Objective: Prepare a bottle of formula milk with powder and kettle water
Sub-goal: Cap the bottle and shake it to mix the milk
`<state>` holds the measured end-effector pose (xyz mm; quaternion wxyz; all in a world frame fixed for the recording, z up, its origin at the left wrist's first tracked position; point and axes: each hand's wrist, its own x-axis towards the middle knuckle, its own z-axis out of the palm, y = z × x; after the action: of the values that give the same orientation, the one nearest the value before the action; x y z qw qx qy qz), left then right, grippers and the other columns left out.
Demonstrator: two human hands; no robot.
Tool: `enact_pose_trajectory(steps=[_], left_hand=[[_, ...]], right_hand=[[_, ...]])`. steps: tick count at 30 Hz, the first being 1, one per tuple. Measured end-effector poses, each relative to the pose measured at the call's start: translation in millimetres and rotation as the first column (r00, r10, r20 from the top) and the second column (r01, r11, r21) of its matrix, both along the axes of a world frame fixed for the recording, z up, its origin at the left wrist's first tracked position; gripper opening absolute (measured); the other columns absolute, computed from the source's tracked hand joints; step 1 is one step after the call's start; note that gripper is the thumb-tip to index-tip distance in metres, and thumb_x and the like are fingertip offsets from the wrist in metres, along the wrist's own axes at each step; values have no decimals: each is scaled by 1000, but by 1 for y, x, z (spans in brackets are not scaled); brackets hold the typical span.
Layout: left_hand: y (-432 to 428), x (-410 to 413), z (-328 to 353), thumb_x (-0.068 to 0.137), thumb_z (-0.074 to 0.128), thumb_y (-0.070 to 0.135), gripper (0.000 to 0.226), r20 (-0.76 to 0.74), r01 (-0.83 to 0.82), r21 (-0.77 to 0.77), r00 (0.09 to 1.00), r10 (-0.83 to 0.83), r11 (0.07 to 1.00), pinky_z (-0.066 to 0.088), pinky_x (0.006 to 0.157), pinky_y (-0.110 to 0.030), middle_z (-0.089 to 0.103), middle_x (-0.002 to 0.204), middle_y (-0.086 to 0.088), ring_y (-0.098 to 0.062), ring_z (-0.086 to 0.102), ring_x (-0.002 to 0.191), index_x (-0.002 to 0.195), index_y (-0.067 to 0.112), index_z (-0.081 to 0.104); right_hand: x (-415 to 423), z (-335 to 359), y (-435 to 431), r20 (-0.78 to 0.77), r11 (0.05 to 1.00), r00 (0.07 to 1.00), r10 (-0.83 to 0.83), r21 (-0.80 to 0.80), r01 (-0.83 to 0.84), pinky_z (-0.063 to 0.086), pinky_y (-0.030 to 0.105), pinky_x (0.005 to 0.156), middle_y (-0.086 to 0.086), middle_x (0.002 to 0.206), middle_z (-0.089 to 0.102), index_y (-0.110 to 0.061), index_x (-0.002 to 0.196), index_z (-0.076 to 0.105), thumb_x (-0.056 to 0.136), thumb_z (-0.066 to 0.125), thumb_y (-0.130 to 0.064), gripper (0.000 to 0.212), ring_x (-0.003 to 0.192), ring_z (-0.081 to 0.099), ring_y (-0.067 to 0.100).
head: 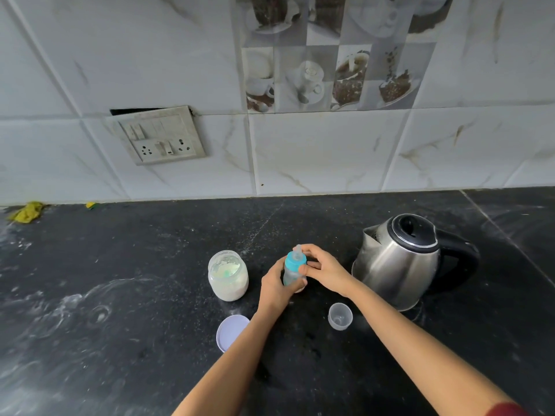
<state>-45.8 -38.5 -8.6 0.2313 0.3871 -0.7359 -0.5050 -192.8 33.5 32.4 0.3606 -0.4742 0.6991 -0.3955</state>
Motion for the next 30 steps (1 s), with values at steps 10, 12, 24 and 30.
enact_pose_trajectory(steps=[10,12,24,30], left_hand=[[-3,-1,-4,71,82,26,58,29,8,35,1000,-9,999,48,94,-26,65,112,15,-1,59,104,123,27,57],[-4,0,-4,70,82,26,59,33,15,41,999,-17,999,50,93,-28,66,111,14,-2,60,103,123,27,57],[-4,4,3,73,81,29,60,59,42,22,997,-43,999,48,83,-15,64,116,14,-3,60,106,127,28,54],[-5,3,2,77,78,22,68,106,28,36,994,-31,999,40,60,1,56,132,5,-8,53,115,137,21,46]], right_hand=[[13,1,-3,-256,988,957,-136,-108,112,50,28,88,-9,108,57,-25,115,61,72,84,-27,48,98,55,7],[20,-1,-4,-338,980,920,-200,-75,186,48,26,80,-6,105,56,-23,104,55,67,87,-35,50,95,52,9],[23,-5,12,67,997,995,-67,-42,70,33,35,115,-19,146,45,-40,142,43,86,69,-16,67,136,39,-1],[11,-1,35,25,915,932,-363,-181,361,52,42,94,-6,93,69,-23,93,68,83,72,-16,13,94,64,7]])
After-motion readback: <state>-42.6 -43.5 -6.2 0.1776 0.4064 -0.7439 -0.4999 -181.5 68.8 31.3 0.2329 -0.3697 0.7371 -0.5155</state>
